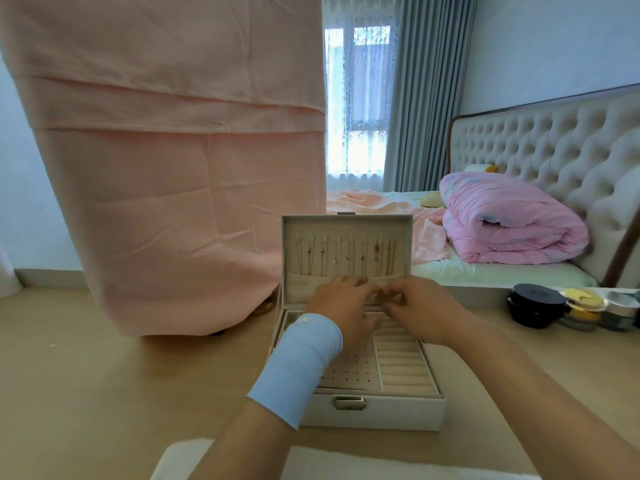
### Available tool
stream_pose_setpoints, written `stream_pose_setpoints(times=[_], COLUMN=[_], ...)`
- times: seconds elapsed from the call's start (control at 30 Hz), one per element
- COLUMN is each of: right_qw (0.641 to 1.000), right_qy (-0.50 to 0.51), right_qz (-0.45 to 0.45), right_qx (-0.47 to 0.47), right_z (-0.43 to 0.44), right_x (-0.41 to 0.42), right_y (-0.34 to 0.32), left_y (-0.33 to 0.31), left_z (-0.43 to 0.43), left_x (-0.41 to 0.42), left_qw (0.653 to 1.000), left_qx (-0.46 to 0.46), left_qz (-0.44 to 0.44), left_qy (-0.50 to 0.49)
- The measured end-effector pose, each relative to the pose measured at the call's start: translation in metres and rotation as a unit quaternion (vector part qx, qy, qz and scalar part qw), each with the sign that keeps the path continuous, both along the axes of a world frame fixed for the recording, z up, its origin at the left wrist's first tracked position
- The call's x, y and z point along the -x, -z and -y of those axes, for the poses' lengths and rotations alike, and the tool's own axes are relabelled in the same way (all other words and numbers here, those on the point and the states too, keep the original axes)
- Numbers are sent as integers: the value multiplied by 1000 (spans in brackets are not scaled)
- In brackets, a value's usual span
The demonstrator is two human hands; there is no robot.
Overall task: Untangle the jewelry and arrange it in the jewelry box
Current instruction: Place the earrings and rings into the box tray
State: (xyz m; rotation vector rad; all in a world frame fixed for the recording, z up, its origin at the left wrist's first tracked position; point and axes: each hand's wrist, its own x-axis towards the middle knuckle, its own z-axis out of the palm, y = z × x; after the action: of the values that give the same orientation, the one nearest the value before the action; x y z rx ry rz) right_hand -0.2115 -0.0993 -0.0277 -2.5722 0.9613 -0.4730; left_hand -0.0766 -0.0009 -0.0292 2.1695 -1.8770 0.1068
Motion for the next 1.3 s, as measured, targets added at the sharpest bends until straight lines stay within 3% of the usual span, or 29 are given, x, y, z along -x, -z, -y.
stream_pose_setpoints(times=[0.13, 0.23, 0.4, 0.67, 0.8, 0.87, 0.97, 1.3], right_qw=[999, 995, 985, 989, 990, 990, 989, 982], right_qy=[26, 65, 67, 53, 45, 42, 34, 21], right_qz=[-33, -72, -156, -137, -134, -136, -138, -169], right_qx=[9, 26, -26, -35, -21, -14, -27, -77], right_z=[17, 38, 55, 71, 78, 80, 82, 103], right_x=[33, 58, 79, 76, 71, 67, 60, 46], right_y=[15, 28, 47, 52, 53, 52, 53, 62], left_y=[7, 16, 30, 13, 13, 16, 23, 33], left_z=[20, 31, 42, 38, 49, 65, 90, 137], left_x=[32, 59, 75, 54, 67, 80, 89, 95], left_qw=[998, 997, 994, 976, 984, 994, 991, 947], left_qx=[-41, -65, -106, -180, -104, -73, -117, -259], left_qz=[-42, -24, 33, 83, 131, 65, -21, -15], left_qy=[26, 41, -13, -86, -62, -38, -63, -188])
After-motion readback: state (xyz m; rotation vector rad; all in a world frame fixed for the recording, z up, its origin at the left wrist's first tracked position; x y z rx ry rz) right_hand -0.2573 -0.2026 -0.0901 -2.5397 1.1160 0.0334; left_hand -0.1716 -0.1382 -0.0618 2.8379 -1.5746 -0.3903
